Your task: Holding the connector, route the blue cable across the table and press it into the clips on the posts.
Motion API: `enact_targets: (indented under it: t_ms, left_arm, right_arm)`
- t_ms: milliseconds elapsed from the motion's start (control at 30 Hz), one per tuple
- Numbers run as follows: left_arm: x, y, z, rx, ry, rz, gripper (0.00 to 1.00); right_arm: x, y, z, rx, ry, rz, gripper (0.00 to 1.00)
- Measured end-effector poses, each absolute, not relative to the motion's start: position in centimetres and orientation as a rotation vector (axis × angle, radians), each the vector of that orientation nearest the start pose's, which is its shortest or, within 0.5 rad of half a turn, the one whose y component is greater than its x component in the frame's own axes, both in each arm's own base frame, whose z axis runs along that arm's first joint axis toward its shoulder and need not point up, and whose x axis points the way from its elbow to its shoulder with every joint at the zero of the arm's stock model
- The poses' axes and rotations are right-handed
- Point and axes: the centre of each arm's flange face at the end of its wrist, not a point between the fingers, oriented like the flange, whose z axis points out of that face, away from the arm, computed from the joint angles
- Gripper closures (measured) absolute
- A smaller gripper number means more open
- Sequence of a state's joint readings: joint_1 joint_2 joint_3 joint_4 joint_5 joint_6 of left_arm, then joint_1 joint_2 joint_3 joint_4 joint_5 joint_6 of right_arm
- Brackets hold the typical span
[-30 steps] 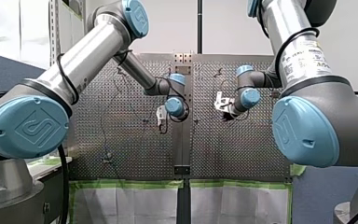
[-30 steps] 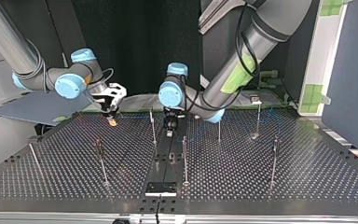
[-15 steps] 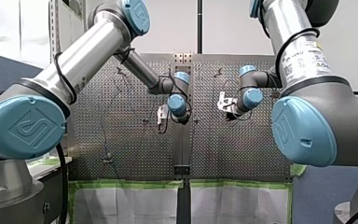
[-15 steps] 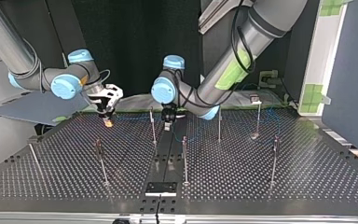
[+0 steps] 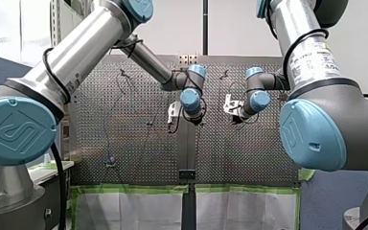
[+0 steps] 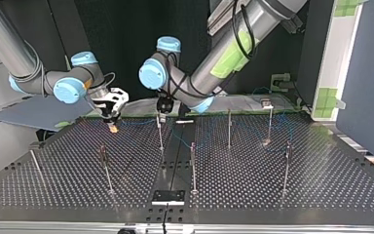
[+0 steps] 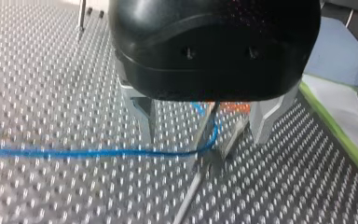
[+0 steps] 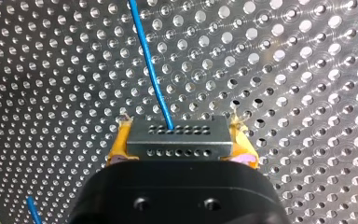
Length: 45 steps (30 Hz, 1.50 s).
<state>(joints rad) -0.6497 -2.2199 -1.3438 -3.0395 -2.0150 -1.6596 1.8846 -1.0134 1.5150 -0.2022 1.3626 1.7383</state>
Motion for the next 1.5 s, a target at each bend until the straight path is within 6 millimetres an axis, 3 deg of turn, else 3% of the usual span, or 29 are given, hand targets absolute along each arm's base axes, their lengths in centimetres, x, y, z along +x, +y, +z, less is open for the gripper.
enact_targets:
  t_ms: [300, 533, 667, 833, 1200, 1500]
  left_arm:
    - [44.6, -51.1, 21.5, 0.199, 1.817, -0.184, 0.0]
    - [43.0, -53.9, 19.7, 0.154, 1.787, -0.225, 0.0]
    - [43.4, -54.8, 19.3, 0.119, 1.764, -0.248, 0.0]
    - [44.4, -55.3, 20.4, 0.084, 1.734, -0.26, 0.0]
    - [46.0, -55.0, 21.8, 0.045, 1.716, -0.267, 0.0]
    - [46.4, -55.1, 21.9, 0.043, 1.718, -0.306, 0.0]
  right_arm:
    - [34.1, -55.4, 21.0, -2.397, 1.777, -2.032, 1.0]
    - [33.9, -55.3, 21.0, -2.406, 1.786, -2.003, 1.0]
    - [33.4, -55.3, 21.0, -2.409, 1.801, -1.983, 1.0]
    - [32.8, -55.0, 21.5, -2.431, 1.815, -1.943, 1.0]
    - [31.7, -54.0, 25.4, -2.399, 1.821, -2.022, 1.0]
    - [31.7, -54.0, 25.8, -2.391, 1.82, -2.04, 1.0]
